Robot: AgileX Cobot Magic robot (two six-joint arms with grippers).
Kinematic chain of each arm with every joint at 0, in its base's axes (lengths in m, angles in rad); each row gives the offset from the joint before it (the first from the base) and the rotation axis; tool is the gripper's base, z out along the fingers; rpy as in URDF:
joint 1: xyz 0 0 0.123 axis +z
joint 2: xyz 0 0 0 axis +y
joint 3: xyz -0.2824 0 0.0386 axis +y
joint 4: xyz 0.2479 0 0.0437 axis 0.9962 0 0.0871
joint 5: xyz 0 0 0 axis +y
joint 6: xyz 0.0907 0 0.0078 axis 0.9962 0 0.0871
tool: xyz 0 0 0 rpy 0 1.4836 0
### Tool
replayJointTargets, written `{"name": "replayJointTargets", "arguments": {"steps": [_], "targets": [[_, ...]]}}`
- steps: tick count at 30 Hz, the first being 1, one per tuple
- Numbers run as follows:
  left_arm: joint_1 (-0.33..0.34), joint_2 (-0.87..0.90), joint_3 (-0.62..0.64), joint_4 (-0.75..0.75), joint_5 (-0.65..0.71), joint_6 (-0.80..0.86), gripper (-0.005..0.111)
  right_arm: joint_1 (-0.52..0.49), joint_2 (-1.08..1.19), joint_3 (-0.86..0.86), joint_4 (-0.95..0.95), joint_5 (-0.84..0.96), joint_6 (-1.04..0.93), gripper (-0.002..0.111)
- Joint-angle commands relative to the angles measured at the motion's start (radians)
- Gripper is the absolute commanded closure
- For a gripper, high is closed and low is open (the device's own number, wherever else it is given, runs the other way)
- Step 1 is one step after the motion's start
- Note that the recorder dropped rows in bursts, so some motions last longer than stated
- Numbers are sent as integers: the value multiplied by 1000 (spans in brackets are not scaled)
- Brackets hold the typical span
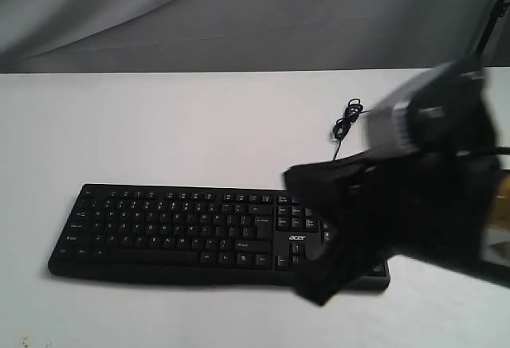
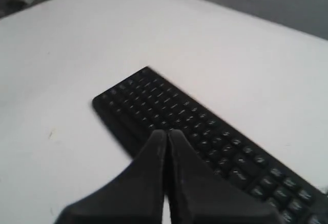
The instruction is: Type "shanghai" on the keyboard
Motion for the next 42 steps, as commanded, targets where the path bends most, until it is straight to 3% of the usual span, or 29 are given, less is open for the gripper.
{"name": "replayJointTargets", "arguments": {"steps": [1, 9, 18, 22, 42], "targets": [[-4, -3, 4, 1, -5, -3, 107, 145, 316, -212, -30, 66, -37, 108], [-4, -3, 4, 1, -5, -3, 107, 189, 724, -496, -32, 74, -158, 108], [-4, -3, 4, 1, -5, -3, 107, 173, 1054, -976, -25, 288, -266, 108], [-4, -3, 4, 1, -5, -3, 107, 139, 1149, -1010, 75, 235, -365, 108], [-4, -3, 4, 1, -5, -3, 107, 109, 1256, -1012, 105, 102, -405, 108]]}}
